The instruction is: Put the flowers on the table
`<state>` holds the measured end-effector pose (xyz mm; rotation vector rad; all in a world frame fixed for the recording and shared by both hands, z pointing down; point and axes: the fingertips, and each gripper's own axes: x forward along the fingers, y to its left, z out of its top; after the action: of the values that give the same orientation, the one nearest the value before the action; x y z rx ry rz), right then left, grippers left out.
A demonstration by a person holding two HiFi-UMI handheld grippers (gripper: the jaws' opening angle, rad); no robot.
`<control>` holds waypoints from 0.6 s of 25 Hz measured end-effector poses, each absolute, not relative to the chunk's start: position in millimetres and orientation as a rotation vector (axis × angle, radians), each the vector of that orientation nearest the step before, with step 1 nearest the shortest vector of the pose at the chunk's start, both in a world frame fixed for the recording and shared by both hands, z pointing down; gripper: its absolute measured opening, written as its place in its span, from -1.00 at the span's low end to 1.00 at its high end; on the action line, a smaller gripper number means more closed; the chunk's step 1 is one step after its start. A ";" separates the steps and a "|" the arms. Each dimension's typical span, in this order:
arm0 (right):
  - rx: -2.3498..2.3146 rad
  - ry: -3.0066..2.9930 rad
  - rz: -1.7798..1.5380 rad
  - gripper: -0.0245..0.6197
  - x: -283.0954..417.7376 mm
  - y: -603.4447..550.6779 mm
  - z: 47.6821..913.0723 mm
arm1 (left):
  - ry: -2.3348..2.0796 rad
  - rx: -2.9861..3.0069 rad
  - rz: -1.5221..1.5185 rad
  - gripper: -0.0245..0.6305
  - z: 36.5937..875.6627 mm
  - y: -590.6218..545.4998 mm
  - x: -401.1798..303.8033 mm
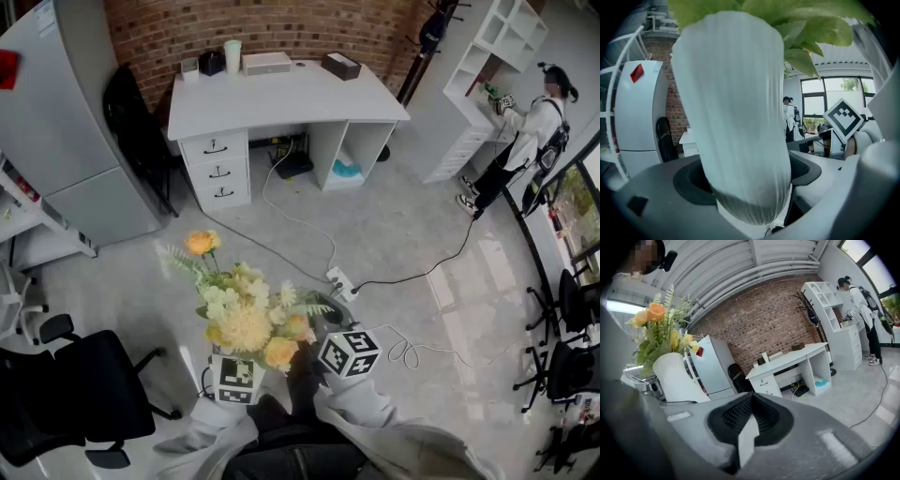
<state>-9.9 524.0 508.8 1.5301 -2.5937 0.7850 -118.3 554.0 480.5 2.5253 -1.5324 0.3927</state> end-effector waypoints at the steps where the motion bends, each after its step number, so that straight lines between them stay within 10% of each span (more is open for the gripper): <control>1: 1.531 -2.593 0.786 -0.93 -15.9 538.5 508.1 | -1.532 2.527 0.391 0.46 479.6 571.4 -124.4; 15: 1.580 -2.653 0.755 -0.92 -26.4 624.4 486.7 | -1.555 2.538 0.354 0.46 473.0 657.2 -139.9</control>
<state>-26.4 624.4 486.7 1.5800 -2.6534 0.7550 -139.9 657.2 473.0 2.5383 -1.5549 0.3541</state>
